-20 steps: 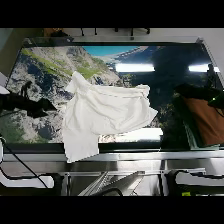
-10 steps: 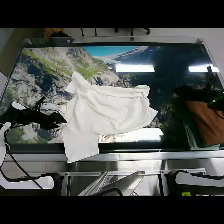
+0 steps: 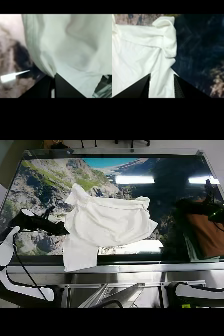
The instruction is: Fold the shirts.
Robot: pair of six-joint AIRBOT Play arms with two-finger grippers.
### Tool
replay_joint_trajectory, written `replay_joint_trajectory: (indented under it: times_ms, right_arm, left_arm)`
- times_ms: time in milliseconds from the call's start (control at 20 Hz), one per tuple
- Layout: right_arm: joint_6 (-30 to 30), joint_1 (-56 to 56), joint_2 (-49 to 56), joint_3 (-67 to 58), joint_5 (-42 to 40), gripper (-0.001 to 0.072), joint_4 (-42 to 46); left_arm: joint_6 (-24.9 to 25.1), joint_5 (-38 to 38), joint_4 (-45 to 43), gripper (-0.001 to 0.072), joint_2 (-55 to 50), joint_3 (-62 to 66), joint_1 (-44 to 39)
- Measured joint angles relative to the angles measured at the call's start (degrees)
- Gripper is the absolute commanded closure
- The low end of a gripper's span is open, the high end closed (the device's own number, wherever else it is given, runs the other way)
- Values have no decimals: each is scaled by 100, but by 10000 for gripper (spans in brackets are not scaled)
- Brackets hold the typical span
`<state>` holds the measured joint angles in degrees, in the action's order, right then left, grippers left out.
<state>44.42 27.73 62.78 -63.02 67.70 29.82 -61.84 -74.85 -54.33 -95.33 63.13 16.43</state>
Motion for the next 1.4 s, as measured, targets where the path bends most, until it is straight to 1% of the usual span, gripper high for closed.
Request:
replay_joint_trajectory:
  times_ms: [200,400,650,750,1000,1100,1200,1250,1300,1400]
  right_arm:
    - [273,-2,-2,190,127,375,470]
    - [389,-197,0,892,116,375,664]
    - [391,-1054,225,1609,-472,375,713]
    - [400,-1410,404,1679,-719,375,702]
    - [398,-1987,824,1668,-876,377,326]
    - [376,-2105,929,1631,-931,484,271]
    - [302,-2197,997,1582,-975,489,260]
    - [245,-2236,1021,1554,-979,599,219]
    - [175,-2273,1040,1526,-1038,691,188]
    - [-37,-2326,1067,1453,-1110,692,-9]
  left_arm:
    - [-269,-70,-304,691,267,133,706]
    - [-448,-153,-483,691,413,168,1241]
    - [-501,-79,-535,690,457,177,1246]
    - [-501,-22,-551,690,461,179,1204]
    - [-496,26,-568,690,466,179,1182]
    - [-472,31,-570,690,466,179,1185]
    - [-452,35,-568,690,466,179,1185]
    - [-448,33,-566,690,466,179,1185]
    - [-431,37,-566,690,466,179,1185]
    - [-431,44,-542,690,468,179,1185]
